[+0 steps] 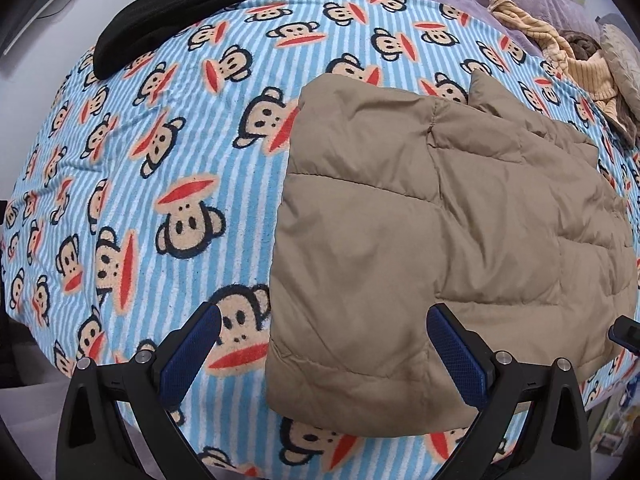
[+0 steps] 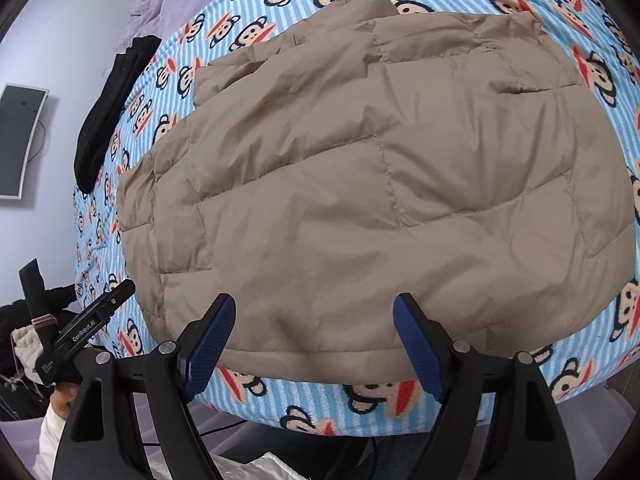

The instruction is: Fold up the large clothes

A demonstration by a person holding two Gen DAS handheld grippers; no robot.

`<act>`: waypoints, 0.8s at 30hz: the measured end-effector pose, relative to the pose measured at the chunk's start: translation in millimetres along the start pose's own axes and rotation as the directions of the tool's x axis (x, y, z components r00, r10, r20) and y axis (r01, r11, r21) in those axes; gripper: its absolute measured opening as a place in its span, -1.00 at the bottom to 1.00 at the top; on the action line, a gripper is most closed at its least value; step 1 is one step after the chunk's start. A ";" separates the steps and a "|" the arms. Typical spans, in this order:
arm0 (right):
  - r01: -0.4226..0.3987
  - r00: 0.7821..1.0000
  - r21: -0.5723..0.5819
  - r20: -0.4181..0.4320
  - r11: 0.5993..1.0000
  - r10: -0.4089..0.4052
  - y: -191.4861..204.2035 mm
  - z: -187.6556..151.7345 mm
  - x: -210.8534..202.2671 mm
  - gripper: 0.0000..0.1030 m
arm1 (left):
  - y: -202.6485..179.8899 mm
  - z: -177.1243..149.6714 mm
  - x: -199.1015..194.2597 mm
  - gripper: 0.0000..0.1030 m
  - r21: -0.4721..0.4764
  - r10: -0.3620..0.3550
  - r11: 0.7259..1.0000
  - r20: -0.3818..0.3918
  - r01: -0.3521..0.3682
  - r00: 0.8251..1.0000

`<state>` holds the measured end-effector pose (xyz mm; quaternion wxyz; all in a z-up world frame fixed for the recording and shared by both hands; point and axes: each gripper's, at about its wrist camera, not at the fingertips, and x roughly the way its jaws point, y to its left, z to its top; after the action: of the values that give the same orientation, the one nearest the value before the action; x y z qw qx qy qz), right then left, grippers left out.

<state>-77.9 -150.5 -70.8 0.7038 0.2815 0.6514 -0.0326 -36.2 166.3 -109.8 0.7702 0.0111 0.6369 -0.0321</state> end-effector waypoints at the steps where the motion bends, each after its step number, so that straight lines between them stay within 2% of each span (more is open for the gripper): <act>1: 0.001 1.000 0.002 0.002 1.000 -0.001 2.6 0.4 1.9 0.64 | 0.5 0.5 2.6 1.00 0.003 -0.008 1.000 -0.006 0.008 1.000; 2: 0.001 1.000 0.003 0.001 1.000 -0.001 5.3 1.7 4.0 0.88 | 1.0 0.9 4.8 1.00 0.005 -0.014 1.000 -0.009 0.014 1.000; 3: 0.000 1.000 0.002 0.001 1.000 0.000 7.5 2.9 5.5 1.00 | 1.5 1.4 6.6 1.00 0.007 -0.020 1.000 -0.012 0.020 1.000; 7: 0.001 1.000 -0.021 0.000 1.000 -0.001 20.6 8.8 11.7 0.99 | 2.1 4.0 13.8 1.00 0.008 -0.037 0.999 -0.025 0.037 0.999; 12: 0.009 0.999 -0.016 -0.054 1.000 -0.009 30.1 16.2 28.5 0.99 | 6.3 7.7 20.0 1.00 0.014 -0.077 0.997 -0.027 0.078 0.997; 16: 0.017 0.997 0.006 -0.072 1.000 -0.017 29.0 19.1 39.6 0.99 | 29.5 14.4 22.8 1.00 -0.027 -0.153 0.988 -0.015 0.153 0.988; 20: 0.035 0.996 0.010 -0.084 0.999 -0.034 26.9 19.9 47.3 0.99 | 58.4 20.0 35.0 1.00 -0.082 -0.264 0.962 -0.029 0.261 0.964; 22: 0.046 0.995 0.008 -0.088 0.999 -0.045 26.3 19.1 50.4 0.99 | 68.1 21.4 47.0 1.00 -0.098 -0.329 0.941 -0.062 0.323 0.942; 24: 0.058 0.994 0.003 -0.091 0.998 -0.057 26.4 18.9 53.1 0.99 | 70.8 21.1 60.3 1.00 -0.097 -0.403 0.914 -0.098 0.395 0.910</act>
<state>-42.1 -119.6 -111.3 0.6715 0.2657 0.6904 -0.0418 0.2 233.6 -166.7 0.7090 -0.1463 0.6701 -0.1641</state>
